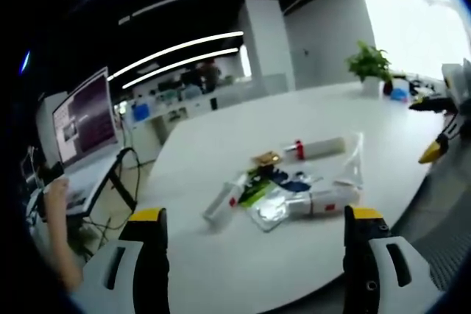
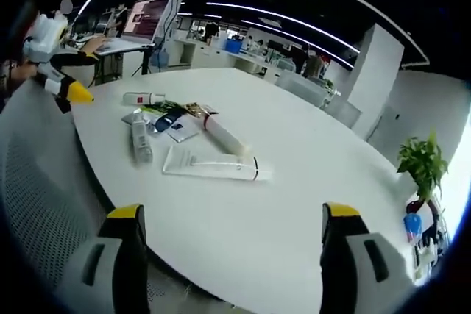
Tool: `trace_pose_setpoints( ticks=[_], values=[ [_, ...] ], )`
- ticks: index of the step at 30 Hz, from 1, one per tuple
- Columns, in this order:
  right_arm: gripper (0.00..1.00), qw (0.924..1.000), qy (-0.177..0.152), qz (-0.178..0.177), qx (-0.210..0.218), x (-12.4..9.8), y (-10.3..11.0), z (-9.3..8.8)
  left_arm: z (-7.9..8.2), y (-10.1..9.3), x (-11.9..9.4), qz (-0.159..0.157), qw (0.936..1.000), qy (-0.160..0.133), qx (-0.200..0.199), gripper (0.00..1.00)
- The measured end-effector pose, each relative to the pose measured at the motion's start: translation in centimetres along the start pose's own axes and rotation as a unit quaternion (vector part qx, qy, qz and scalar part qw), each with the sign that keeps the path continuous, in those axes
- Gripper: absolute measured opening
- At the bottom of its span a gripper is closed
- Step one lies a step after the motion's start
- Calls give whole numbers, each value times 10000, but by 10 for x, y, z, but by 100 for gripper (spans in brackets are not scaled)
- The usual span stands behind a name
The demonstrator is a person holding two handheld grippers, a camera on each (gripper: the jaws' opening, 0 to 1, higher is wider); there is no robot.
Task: Arrange the skincare products in the storage area until every visible bottle or jar stands upright without overlapping.
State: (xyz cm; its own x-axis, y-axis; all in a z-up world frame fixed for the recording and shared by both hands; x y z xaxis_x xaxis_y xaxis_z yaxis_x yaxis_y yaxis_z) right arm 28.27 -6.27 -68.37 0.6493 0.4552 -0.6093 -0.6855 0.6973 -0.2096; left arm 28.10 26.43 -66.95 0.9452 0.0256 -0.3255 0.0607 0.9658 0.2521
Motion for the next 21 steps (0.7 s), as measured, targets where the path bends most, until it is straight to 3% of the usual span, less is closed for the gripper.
trace_pose_setpoints(
  ticks=[12, 19, 21],
  values=[
    [95, 9956, 337, 540, -689, 21, -18, 31, 3, 2, -1, 53, 9999, -98, -55, 97],
    [83, 9930, 328, 841, -761, 40, -22, 50, 5, 4, -1, 92, 9997, -178, -104, 97],
    [84, 9924, 363, 865, -792, 45, -24, 53, 6, 5, -1, 98, 9997, -191, -119, 97]
  ],
)
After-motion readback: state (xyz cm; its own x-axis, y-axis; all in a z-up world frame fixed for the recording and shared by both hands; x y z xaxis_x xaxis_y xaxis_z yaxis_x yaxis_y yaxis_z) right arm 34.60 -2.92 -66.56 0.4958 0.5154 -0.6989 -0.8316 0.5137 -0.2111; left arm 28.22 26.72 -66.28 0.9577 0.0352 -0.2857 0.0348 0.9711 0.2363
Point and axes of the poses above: the point that each gripper's makers call its tool centre point, and the gripper's own axes: x roughly forward along the fingers, y roughly to its left, z roughly out of its top, the point moved 1 cm from there along -x, roughly backward along the fingers, and after that the axes turned 14 degrees about z, right-handed, at the moved point
